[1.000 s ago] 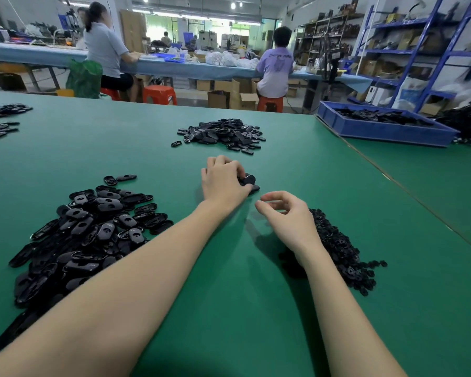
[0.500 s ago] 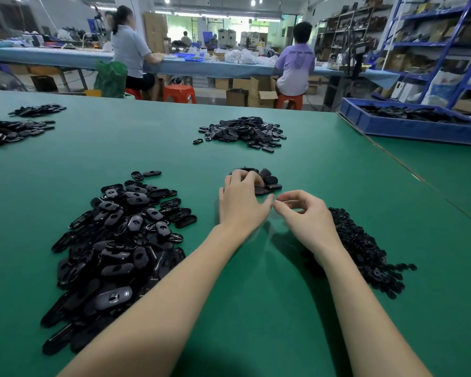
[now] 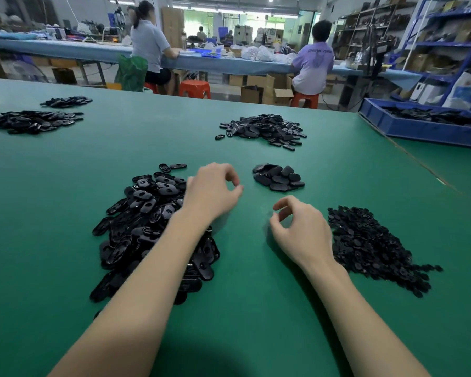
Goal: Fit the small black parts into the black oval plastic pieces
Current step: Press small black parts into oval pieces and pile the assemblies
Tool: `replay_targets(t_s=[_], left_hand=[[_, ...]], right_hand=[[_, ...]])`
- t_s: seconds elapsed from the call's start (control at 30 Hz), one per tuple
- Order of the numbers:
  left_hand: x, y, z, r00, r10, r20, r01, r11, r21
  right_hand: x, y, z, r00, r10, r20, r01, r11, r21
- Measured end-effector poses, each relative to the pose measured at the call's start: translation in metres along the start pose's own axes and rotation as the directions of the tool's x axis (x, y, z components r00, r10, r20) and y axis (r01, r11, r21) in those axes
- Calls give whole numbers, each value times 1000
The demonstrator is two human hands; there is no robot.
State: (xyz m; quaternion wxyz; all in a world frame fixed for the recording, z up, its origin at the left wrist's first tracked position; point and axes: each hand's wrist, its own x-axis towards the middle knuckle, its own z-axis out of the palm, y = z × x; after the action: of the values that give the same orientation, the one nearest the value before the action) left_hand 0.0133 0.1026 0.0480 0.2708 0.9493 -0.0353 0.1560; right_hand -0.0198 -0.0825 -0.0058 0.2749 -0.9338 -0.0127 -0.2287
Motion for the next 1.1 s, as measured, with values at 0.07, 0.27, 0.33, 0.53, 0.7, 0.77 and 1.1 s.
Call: replay_targets(t_s=[0.07, 0.27, 0.33, 0.53, 0.7, 0.77, 1.1], left_hand=[[5, -17, -12, 997, -72, 3, 72, 997, 34], [11, -50, -19, 974, -152, 171, 150, 988, 23], [10, -53, -19, 966, -150, 212, 147, 989, 32], [6, -51, -12, 962, -136, 237, 118, 989, 87], [7, -48, -8, 965, -126, 230, 110, 990, 83], [8, -48, -7, 967, -121, 224, 108, 992, 68], [9, -32, -9, 987, -104, 124, 124, 979, -160]], right_hand=[[-2, 0, 0, 1000, -12, 9, 12, 1000, -3], [-1, 0, 1, 999, -30, 41, 31, 999, -25], [-1, 0, 0, 999, -31, 40, 32, 999, -20], [-1, 0, 0, 998, -26, 52, 27, 1000, -10], [-1, 1, 0, 998, -15, 57, 16, 1000, -7], [0, 1, -1, 998, -11, 58, 11, 1000, 6], [0, 1, -1, 997, 28, 74, -31, 999, 34]])
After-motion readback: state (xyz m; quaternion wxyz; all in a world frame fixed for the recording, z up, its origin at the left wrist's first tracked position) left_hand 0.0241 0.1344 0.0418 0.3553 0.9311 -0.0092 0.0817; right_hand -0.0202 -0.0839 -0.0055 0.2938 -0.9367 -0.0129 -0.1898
